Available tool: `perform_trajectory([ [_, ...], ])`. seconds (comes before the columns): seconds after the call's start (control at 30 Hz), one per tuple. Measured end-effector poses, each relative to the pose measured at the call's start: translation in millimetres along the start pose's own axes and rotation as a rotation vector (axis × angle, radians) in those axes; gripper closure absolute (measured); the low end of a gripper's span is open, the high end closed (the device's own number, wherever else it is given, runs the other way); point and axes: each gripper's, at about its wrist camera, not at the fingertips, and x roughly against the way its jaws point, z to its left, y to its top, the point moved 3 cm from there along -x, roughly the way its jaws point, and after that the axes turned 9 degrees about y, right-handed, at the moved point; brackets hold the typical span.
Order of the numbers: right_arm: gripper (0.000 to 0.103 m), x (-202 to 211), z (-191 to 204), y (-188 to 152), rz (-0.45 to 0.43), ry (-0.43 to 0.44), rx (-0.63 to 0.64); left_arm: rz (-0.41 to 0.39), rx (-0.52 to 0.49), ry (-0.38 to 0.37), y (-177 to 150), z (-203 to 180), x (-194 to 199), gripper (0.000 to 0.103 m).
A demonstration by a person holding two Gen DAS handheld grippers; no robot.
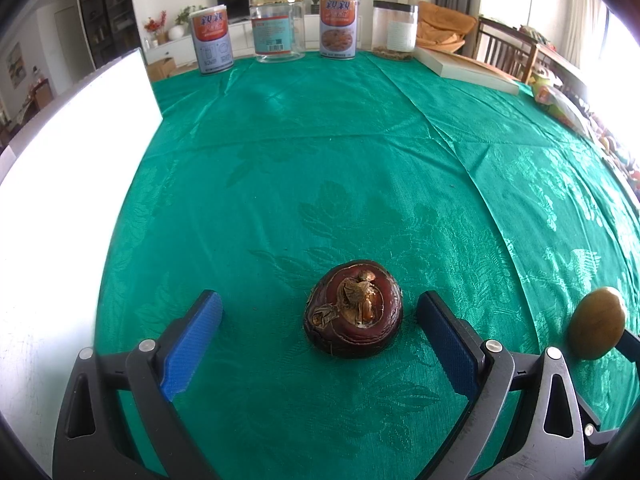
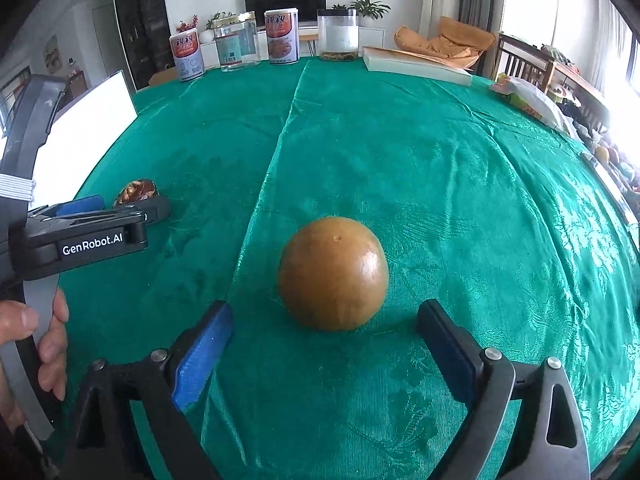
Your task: Organize fruits
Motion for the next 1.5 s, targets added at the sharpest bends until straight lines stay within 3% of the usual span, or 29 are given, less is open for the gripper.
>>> perform_trajectory([
  [0.13, 0.010, 4, -4, -1, -0.017, 0.032, -0.026, 0.001, 0.006, -0.014, -1, 2, 0, 0.005],
  [0.3, 0.010, 12, -16, -3, -0.046, 0.103, -0.112, -0.012, 0.002, -0.085, -11, 10, 10, 0.005],
  [0.53, 0.006, 4, -1, -4, -0.007, 0.017, -0.027, -0.006, -0.050, -0.042, -16, 3, 11, 0.003],
  [0.93, 0.001, 1, 0, -5, 0.014, 0.014, -0.010, -0.004, -0.048, -0.040, -16, 3, 11, 0.002],
  [0.97, 0.001, 4, -3, -4, 0.008, 0.042, -0.030, -0.001, -0.054, -0.048, -15, 3, 10, 0.002],
  [1.03, 0.001, 23, -18, -1, -0.060, 0.190, -0.145, 0.055, -0.075, -0.080, -13, 8, 11, 0.003],
  [1.1, 0.001, 51, -49, -1, -0.193, 0.335, -0.314, 0.119, 0.023, -0.176, -10, 25, 16, 0.004],
  [1.13, 0.001, 57, -67, -2, -0.217, 0.360, -0.394, 0.150, 0.099, -0.227, -8, 35, 19, 0.004],
  [1.2, 0.001, 50, -96, -3, -0.145, 0.367, -0.516, 0.207, 0.185, -0.261, -4, 45, 20, 0.004],
  [1.3, 0.004, 42, -114, 4, -0.043, 0.420, -0.598, 0.199, 0.097, -0.195, 6, 30, 22, 0.005],
  [1.4, 0.004, 30, -104, 25, 0.121, 0.445, -0.567, 0.213, -0.030, -0.091, 14, 10, 13, 0.005],
  [1.5, 0.009, 22, -87, 46, 0.200, 0.403, -0.474, 0.232, -0.074, -0.032, 22, -1, 1, 0.005],
])
